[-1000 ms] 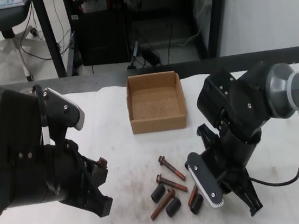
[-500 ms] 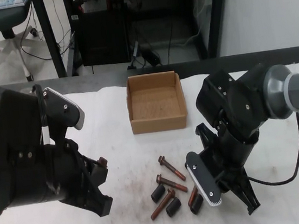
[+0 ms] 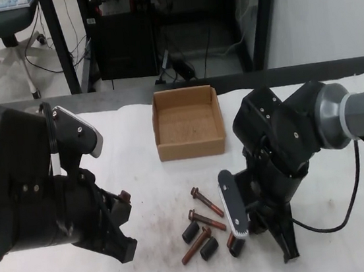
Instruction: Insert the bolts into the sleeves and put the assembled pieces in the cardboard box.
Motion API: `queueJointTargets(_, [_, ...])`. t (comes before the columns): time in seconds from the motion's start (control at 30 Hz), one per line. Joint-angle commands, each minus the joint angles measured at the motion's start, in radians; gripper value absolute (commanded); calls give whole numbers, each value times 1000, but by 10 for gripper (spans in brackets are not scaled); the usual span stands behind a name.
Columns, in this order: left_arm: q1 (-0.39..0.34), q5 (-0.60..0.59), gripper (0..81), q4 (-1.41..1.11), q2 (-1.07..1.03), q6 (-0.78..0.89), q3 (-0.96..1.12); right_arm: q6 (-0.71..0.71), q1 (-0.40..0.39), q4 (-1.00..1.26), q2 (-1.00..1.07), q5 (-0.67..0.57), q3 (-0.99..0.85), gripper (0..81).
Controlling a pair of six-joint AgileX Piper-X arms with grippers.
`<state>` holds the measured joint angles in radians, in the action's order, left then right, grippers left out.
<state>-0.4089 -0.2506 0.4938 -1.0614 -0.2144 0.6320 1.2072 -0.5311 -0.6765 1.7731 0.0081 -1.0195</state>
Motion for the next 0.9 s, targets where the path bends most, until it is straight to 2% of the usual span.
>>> queueJointTargets(0.0, [-3,4,3,-13,14,-3,4,-86,-6,32,48,-22,17,186])
queueJointTargets(0.27, [-3,4,3,-13,14,-3,4,-104,-6,24,48,-22,17,194])
queueJointTargets(0.43, [-3,4,3,-13,14,-3,4,-186,-6,21,48,-22,17,351])
queueJointTargets(0.47, [-3,4,3,-13,14,-3,4,-185,-6,21,48,-22,17,360])
queueJointTargets(0.67, [-3,4,3,-13,14,-3,4,-183,-6,28,48,-22,17,355])
queueJointTargets(0.87, [-3,4,3,-13,14,-3,4,-183,-6,28,48,-22,17,290])
